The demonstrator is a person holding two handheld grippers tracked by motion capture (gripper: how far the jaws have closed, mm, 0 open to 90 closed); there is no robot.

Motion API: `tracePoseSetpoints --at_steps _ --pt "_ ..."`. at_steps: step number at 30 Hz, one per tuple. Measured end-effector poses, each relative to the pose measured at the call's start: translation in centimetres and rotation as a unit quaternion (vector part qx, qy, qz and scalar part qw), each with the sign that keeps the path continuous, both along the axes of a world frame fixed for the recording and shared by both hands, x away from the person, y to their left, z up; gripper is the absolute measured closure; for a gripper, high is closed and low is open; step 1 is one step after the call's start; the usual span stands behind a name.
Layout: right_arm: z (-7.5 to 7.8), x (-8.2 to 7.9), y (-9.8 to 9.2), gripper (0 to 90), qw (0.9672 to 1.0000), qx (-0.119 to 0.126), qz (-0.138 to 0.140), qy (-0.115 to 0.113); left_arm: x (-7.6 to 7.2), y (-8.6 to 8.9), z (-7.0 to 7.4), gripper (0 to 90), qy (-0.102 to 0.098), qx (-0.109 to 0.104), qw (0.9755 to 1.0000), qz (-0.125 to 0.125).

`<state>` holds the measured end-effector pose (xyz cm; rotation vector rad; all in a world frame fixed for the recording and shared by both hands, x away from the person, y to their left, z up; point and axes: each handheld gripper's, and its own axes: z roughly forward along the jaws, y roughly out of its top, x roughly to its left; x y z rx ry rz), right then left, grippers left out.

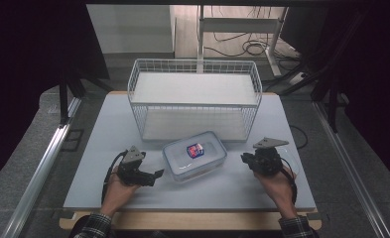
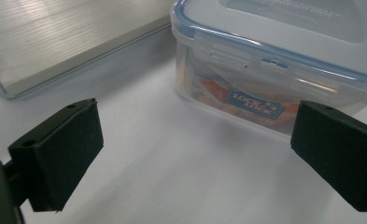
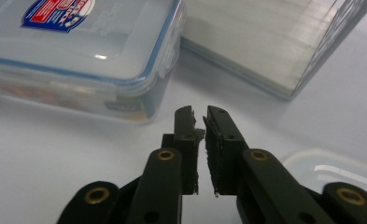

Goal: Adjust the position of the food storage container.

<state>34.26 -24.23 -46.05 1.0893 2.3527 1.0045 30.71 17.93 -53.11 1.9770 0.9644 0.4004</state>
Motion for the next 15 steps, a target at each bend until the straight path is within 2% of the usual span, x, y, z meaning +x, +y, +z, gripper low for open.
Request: tracePoseSetpoints --at_steps 3,6,9,10,14,15 --pt "0.3 0.6 0.5 84.0 1.0000 -0.002 0.006 -0.007 0.0 0.0 0.0 3.4 -0.004 0.002 1.0000 0.003" --pt "0.3 1.3 1.4 84.7 0.9998 -0.008 0.016 -0.013 0.0 -0.1 0.1 5.7 -0.002 0.014 0.9998 0.012" --pt "0.2 1.9 2.0 85.0 0.9997 -0.008 0.019 -0.010 0.0 -0.1 0.0 6.4 0.006 0.014 0.9998 0.012" --pt "0.0 2.1 2.3 85.2 0.9997 -0.008 0.021 -0.008 0.0 -0.2 0.0 6.4 0.010 0.008 0.9999 0.008" --pt "-0.3 2.5 2.8 85.6 0.9996 -0.012 0.023 -0.007 -0.1 -0.6 0.2 7.0 0.003 0.016 0.9999 0.004" --pt "-0.6 2.9 3.1 86.2 0.9996 -0.013 0.024 -0.004 -0.3 -0.8 0.4 14.3 -0.001 0.020 0.9998 -0.001"
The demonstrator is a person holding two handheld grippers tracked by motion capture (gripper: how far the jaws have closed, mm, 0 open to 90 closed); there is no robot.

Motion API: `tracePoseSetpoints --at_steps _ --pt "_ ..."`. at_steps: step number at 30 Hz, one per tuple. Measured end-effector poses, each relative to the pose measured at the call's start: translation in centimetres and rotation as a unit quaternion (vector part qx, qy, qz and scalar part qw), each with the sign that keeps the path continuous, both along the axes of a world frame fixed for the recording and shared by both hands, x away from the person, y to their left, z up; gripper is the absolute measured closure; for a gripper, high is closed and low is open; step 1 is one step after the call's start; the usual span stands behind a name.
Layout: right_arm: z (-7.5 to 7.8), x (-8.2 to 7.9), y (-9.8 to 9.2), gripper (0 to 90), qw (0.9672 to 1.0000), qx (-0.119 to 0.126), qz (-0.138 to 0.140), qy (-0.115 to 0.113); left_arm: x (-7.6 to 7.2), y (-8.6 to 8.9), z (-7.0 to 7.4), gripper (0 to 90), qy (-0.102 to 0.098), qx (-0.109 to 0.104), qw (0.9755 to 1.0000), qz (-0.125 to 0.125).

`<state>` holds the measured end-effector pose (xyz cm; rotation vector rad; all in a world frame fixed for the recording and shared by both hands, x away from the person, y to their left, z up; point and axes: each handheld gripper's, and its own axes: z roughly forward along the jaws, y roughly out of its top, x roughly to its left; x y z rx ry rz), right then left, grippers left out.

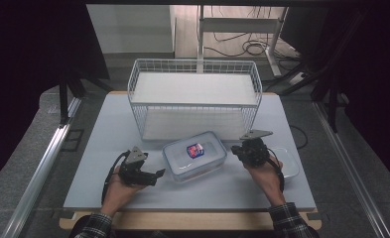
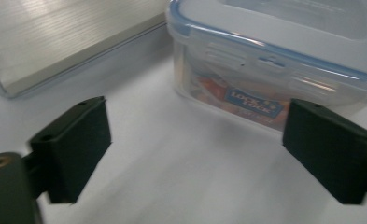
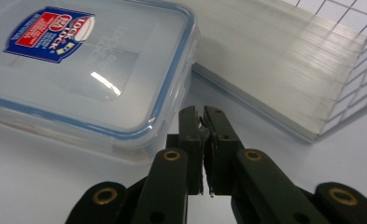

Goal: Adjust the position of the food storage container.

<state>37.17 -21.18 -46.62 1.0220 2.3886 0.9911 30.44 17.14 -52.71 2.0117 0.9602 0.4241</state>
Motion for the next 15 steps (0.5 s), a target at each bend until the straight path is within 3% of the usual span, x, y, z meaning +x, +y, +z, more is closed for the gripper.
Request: tracePoseSetpoints --at_steps 7,15 --pt "-0.7 1.1 1.1 86.6 0.9999 -0.014 0.004 0.004 0.1 0.1 0.4 39.6 0.016 -0.038 0.9992 -0.001" --pt "-1.1 2.4 2.1 86.5 0.9996 -0.029 0.004 0.002 0.4 -0.7 0.2 53.9 0.016 -0.010 0.9998 0.002"
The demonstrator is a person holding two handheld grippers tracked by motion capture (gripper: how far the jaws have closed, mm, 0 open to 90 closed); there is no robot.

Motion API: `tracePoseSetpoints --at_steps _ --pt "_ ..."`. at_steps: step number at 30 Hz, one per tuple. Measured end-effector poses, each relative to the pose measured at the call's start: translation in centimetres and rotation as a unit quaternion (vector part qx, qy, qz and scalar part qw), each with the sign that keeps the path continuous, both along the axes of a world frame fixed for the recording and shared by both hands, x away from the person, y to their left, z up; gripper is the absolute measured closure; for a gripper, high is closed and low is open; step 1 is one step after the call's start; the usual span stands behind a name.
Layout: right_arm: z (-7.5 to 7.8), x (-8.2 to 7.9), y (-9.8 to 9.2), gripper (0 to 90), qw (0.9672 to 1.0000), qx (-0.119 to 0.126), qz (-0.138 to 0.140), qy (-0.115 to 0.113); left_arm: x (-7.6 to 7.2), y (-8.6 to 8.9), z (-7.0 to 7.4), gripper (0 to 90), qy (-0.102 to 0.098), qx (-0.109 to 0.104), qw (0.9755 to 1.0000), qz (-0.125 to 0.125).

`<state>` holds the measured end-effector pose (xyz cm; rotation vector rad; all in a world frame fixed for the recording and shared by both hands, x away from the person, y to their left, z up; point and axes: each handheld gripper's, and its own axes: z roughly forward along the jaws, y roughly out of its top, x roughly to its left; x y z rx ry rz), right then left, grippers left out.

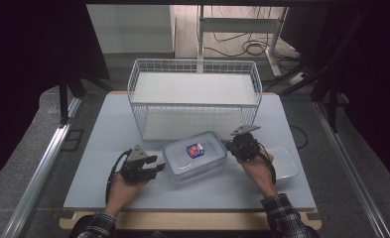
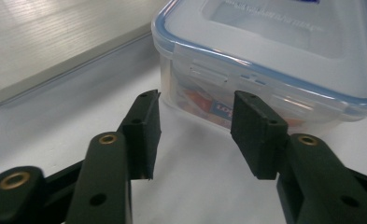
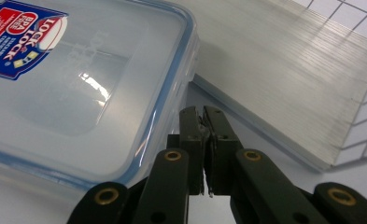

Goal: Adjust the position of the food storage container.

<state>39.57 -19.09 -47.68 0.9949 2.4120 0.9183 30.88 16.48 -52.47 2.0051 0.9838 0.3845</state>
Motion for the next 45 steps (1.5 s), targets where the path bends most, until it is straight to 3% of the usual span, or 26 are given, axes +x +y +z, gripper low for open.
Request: tracePoseSetpoints --at_steps 6,12,18,22,23,24,27,31,37,41,44,45 --pt "-0.4 0.4 0.7 88.2 0.9999 -0.015 -0.001 0.003 0.3 -0.5 -0.3 57.5 0.007 0.013 0.9999 0.002" --pt "-0.2 0.0 0.8 89.4 0.9998 -0.018 -0.004 0.006 0.4 -0.3 -0.3 58.5 0.014 0.005 0.9999 0.004" --pt "0.2 -0.9 0.6 89.6 0.9999 0.003 0.004 0.015 0.8 0.4 -0.5 63.8 0.026 -0.009 0.9994 0.023" --pt "0.2 -1.5 0.8 89.6 0.9994 0.015 0.012 0.027 1.5 0.7 -0.8 70.1 0.034 -0.003 0.9985 0.043" --pt "0.2 -1.6 0.9 89.6 0.9994 0.016 0.016 0.028 1.5 0.7 -0.8 71.0 0.034 -0.003 0.9985 0.043" --pt "0.2 -1.8 1.0 89.6 0.9990 0.020 0.023 0.034 1.8 0.6 -1.1 72.4 0.040 0.015 0.9980 0.046" --pt "0.2 -2.3 1.3 89.6 0.9992 0.014 0.026 0.027 1.9 0.7 -1.0 74.5 0.034 0.018 0.9982 0.046" --pt "0.3 -2.5 1.0 89.6 0.9983 0.028 0.031 0.040 2.3 0.7 -1.0 75.5 0.037 0.009 0.9979 0.052" --pt "0.3 -3.2 0.8 89.6 0.9983 0.030 0.029 0.039 3.1 0.4 -1.1 81.9 0.042 0.010 0.9977 0.052" --pt "0.5 -3.4 0.8 89.4 0.9981 0.034 0.027 0.044 4.0 0.6 -1.1 78.2 0.045 -0.005 0.9976 0.052" --pt "0.5 -3.1 1.1 88.5 0.9990 0.023 0.011 0.036 4.4 0.7 -1.1 77.3 0.043 -0.014 0.9973 0.059" --pt "0.1 -2.6 1.6 87.7 0.9997 -0.002 0.002 0.022 4.9 0.6 -1.1 77.4 0.040 -0.013 0.9971 0.064"
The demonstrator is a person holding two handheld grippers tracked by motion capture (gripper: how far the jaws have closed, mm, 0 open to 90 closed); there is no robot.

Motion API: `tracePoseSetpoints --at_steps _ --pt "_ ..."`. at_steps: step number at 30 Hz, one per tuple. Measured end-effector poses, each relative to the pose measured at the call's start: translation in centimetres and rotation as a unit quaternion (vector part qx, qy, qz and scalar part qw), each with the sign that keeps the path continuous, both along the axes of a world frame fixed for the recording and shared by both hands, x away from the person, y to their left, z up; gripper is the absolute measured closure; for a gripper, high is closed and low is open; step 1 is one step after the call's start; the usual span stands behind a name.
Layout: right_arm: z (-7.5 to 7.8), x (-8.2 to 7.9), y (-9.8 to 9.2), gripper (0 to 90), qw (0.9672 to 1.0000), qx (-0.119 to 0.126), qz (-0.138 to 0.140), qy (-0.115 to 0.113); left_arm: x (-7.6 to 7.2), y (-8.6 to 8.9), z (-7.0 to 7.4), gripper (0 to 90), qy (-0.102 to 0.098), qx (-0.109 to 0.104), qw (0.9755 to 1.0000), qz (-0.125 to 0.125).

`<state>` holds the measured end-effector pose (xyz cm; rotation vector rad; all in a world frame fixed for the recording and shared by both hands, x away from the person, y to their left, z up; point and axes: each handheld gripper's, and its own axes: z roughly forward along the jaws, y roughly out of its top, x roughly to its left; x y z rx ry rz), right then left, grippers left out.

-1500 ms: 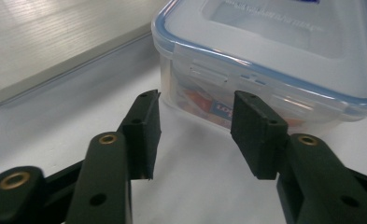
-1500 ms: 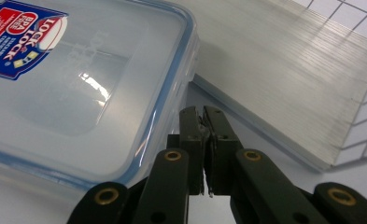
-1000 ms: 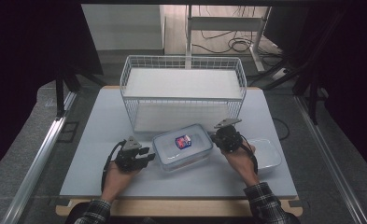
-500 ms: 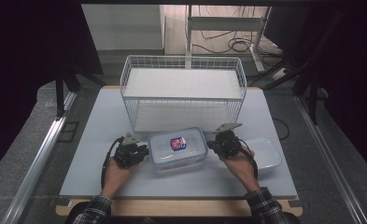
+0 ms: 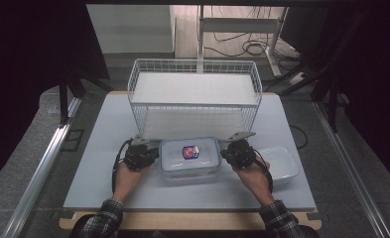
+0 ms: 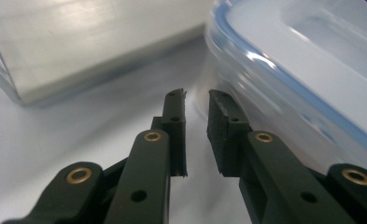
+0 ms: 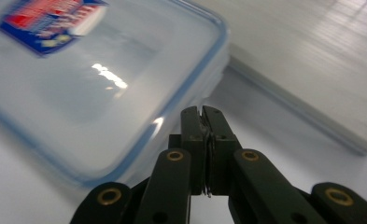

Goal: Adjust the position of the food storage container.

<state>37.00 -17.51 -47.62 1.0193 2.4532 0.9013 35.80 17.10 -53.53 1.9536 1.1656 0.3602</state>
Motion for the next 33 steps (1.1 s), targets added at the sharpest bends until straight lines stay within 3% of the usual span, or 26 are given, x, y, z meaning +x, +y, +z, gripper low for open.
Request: tracePoseSetpoints --at_steps 6,7,12,17,22,24,27,30,31,33 --pt "-1.0 0.9 -0.2 89.4 0.9998 0.007 -0.003 0.020 0.5 -0.2 -0.1 83.6 0.011 -0.011 0.9998 -0.008" --pt "-1.5 0.6 -0.1 89.5 0.9996 -0.008 -0.002 0.026 0.4 -0.5 0.0 85.5 0.013 -0.008 0.9998 -0.016" --pt "-1.4 -0.5 -0.4 89.5 0.9996 -0.013 -0.006 0.023 0.0 -1.0 0.2 86.2 0.015 -0.001 0.9995 -0.027" --pt "-1.2 -2.0 -0.8 89.5 0.9996 -0.019 -0.006 0.022 -1.4 -1.8 0.1 86.9 0.033 0.019 0.9987 -0.035" --pt "-1.2 -2.8 -0.8 89.5 0.9994 -0.027 -0.009 0.020 -3.4 -2.3 0.3 87.2 0.036 0.043 0.9975 -0.042" --pt "-1.2 -2.9 -0.7 89.5 0.9993 -0.032 -0.008 0.016 -3.7 -2.3 0.4 86.7 0.037 0.042 0.9976 -0.042" --pt "-1.0 -3.1 -0.8 89.3 0.9992 -0.035 -0.005 0.016 -3.8 -1.6 0.5 80.6 0.048 0.023 0.9976 -0.046" --pt "0.0 -3.9 -1.7 89.0 0.9997 -0.021 -0.006 0.008 -4.0 -1.2 0.7 80.3 0.042 0.019 0.9981 -0.041" --pt "0.3 -4.2 -2.2 89.0 0.9997 -0.024 -0.011 0.000 -4.3 -1.0 1.0 80.0 0.031 0.016 0.9985 -0.042" --pt "1.0 -4.7 -3.3 89.0 0.9994 -0.020 -0.027 -0.008 -4.6 -0.7 1.3 77.8 0.027 -0.004 0.9987 -0.042"
